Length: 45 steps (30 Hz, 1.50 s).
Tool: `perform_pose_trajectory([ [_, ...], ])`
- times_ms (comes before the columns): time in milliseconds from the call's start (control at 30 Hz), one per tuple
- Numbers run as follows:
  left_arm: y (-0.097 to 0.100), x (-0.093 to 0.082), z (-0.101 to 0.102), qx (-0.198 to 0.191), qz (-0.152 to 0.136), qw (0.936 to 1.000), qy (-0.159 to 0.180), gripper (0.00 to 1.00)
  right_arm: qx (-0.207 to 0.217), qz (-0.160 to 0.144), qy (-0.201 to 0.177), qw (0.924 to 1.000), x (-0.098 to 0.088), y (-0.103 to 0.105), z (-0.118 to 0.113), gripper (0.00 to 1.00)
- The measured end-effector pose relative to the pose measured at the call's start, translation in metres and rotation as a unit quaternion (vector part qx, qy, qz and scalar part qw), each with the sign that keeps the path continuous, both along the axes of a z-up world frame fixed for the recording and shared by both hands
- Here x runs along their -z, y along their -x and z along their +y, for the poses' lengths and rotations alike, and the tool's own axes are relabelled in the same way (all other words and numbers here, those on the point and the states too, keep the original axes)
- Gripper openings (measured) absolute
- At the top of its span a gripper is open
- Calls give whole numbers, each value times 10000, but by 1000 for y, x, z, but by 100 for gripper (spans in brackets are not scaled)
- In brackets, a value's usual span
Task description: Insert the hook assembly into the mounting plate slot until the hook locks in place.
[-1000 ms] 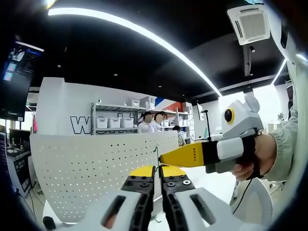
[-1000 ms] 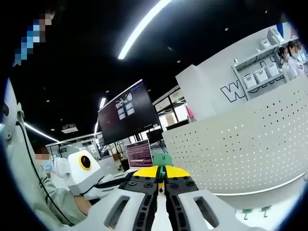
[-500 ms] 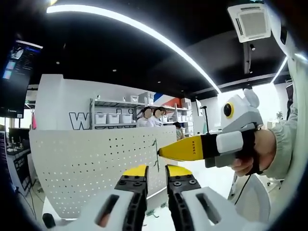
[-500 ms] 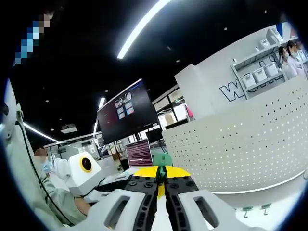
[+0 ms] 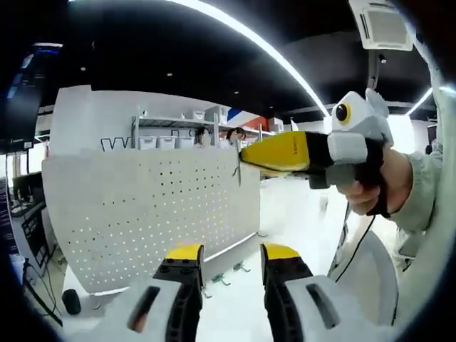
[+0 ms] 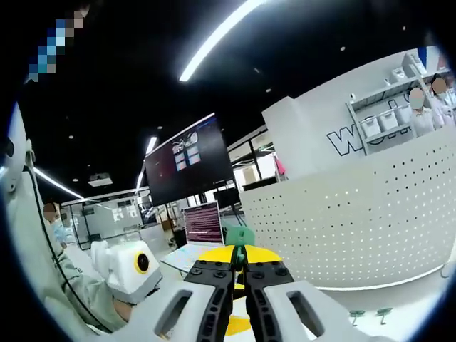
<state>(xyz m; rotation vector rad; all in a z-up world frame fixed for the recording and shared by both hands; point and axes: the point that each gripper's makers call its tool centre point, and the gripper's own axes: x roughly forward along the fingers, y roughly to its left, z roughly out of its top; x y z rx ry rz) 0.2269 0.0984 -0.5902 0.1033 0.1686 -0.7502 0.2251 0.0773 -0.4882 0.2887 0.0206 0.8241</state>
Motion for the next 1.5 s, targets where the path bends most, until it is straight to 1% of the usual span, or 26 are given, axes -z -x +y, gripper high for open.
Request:
perform_pose_trajectory([
  [33, 2, 6, 1, 2, 104, 9999, 56, 37, 21, 13, -10, 10000, 0, -1, -1, 2],
  [67, 4, 13, 3, -19, 213, 9998, 18, 38, 29, 15, -11, 10000, 1, -1, -2, 2],
  [133, 11, 35, 10, -22, 595, 9981, -179, 40, 77, 26, -5, 10000, 2, -2, -4, 2],
  [167, 13, 41, 12, -46, 717, 9972, -190, 42, 98, 36, -10, 9999, 3, -3, -5, 2],
  [267, 15, 48, 17, -106, 742, 9969, -221, 42, 143, 53, -15, 9999, 4, -4, -7, 2],
  [433, 22, 58, 22, -149, 901, 9954, -297, 43, 248, 64, 29, 9997, 9, -9, -11, 2],
  [467, 23, 59, 22, -152, 918, 9952, -308, 43, 279, 74, 64, 9996, 11, -11, -11, 2],
  [567, 26, 61, 24, -163, 951, 9948, -319, 42, 448, -30, 348, 9984, 18, -17, -15, 2],
  [633, 27, 61, 26, -201, 959, 9947, -305, 41, 487, -37, 399, 9980, 20, -20, -15, 2],
  [700, 28, 62, 27, -186, 983, 9945, -296, 41, 497, 45, 334, 9982, 21, -24, -14, 2],
  [833, 29, 62, 31, -227, 951, 9948, -291, 42, 575, -5, 452, 9973, 23, -29, -11, 2],
  [967, 27, 59, 36, -282, 926, 9950, -249, 41, 739, -71, 573, 9956, 26, -38, -10, 2],
  [1033, 26, 58, 39, -317, 905, 9951, -237, 41, 853, -139, 620, 9943, 26, -42, -10, 2],
  [1100, 24, 57, 43, -339, 888, 9953, -207, 41, 1098, -391, 758, 9903, 21, -48, -15, 2],
  [1167, 23, 57, 44, -345, 881, 9953, -199, 41, 1183, -516, 934, 9872, 21, -51, -14, 2],
  [1267, 23, 57, 46, -335, 879, 9954, -181, 41, 1270, -587, 971, 9854, 19, -57, -14, 2],
  [1367, 22, 58, 47, -332, 897, 9953, -166, 41, 1449, -702, 1110, 9807, 16, -66, -16, 2],
  [1500, 22, 61, 48, -304, 932, 9951, -146, 41, 1563, -804, 1165, 9775, 15, -77, -18, 2],
])
